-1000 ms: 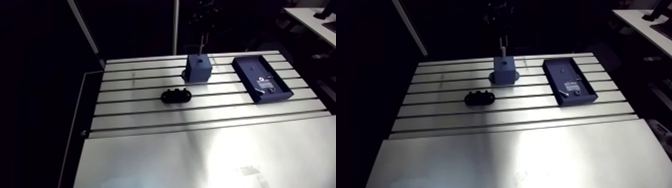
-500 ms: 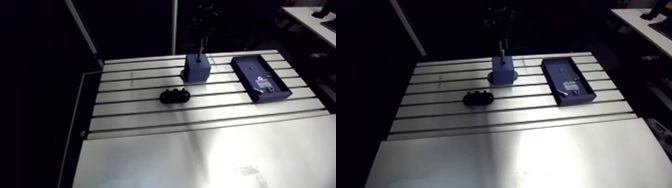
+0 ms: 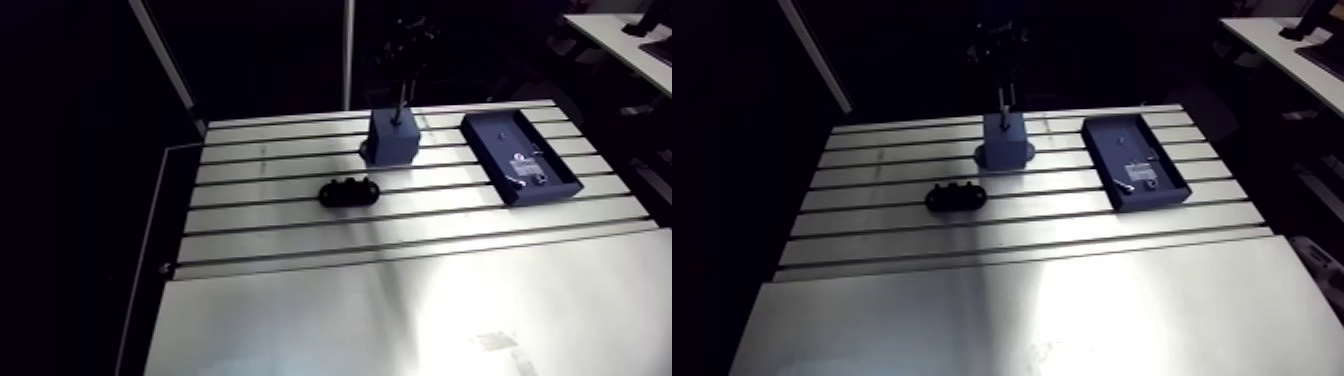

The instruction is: Pick up the M10 bolt and insert it into the hex recess until seated.

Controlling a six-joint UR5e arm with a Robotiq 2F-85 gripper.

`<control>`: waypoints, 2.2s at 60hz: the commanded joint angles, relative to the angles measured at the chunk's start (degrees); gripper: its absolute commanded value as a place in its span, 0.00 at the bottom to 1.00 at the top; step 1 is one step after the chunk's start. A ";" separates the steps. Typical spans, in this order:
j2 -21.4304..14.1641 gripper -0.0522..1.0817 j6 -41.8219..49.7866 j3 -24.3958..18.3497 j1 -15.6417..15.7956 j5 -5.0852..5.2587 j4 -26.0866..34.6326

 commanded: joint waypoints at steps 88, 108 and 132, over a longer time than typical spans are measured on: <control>0.96 0.79 -0.08 -0.35 0.04 -0.05 -0.10; 0.96 0.79 -0.09 -0.60 0.04 -0.05 -0.10; 1.05 0.79 -0.08 -0.60 0.04 -0.14 -0.10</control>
